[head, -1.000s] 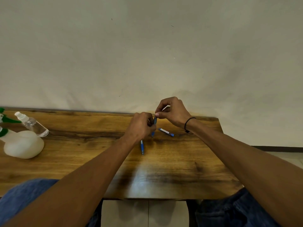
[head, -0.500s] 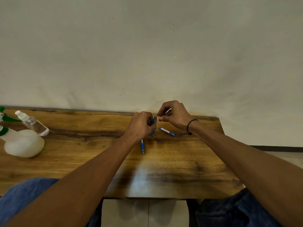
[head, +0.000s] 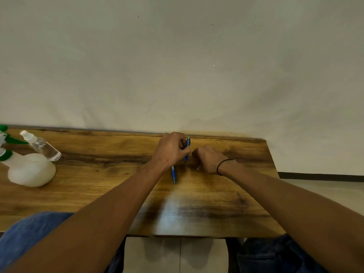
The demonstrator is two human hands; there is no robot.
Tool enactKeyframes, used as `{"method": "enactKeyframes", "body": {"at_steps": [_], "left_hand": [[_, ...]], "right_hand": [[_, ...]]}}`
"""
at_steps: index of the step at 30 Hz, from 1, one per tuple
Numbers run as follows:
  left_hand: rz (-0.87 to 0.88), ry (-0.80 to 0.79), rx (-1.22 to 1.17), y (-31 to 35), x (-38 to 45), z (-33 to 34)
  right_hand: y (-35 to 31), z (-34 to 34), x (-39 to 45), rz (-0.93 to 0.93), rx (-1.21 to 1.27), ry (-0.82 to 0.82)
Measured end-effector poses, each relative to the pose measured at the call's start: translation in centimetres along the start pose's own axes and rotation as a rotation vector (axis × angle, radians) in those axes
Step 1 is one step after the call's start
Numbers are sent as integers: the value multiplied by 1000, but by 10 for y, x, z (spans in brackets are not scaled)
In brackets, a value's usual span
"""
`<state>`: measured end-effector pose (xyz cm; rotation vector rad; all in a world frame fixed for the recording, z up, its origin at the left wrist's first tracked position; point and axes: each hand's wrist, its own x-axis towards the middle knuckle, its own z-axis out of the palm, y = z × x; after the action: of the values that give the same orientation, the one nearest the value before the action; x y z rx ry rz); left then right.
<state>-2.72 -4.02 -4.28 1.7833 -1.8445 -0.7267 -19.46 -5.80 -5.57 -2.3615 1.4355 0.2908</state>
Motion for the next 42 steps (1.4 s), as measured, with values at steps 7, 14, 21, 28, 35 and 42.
{"method": "enactKeyframes", "body": {"at_steps": [7, 14, 21, 28, 35, 42], "left_hand": [[5, 0, 12, -1, -2, -3], [-5, 13, 9, -2, -2, -6], [-14, 23, 3, -8, -1, -9], [-30, 21, -2, -7, 0, -10], [-38, 20, 8, -7, 0, -8], [-47, 26, 5, -9, 0, -9]], "right_hand": [[0, -3, 0, 19, 90, 12], [-9, 6, -1, -22, 235, -49], [-18, 11, -3, -79, 274, -25], [-33, 26, -5, -183, 190, 27], [-41, 35, -5, -204, 148, 70], [-34, 31, -5, -194, 125, 55]]}}
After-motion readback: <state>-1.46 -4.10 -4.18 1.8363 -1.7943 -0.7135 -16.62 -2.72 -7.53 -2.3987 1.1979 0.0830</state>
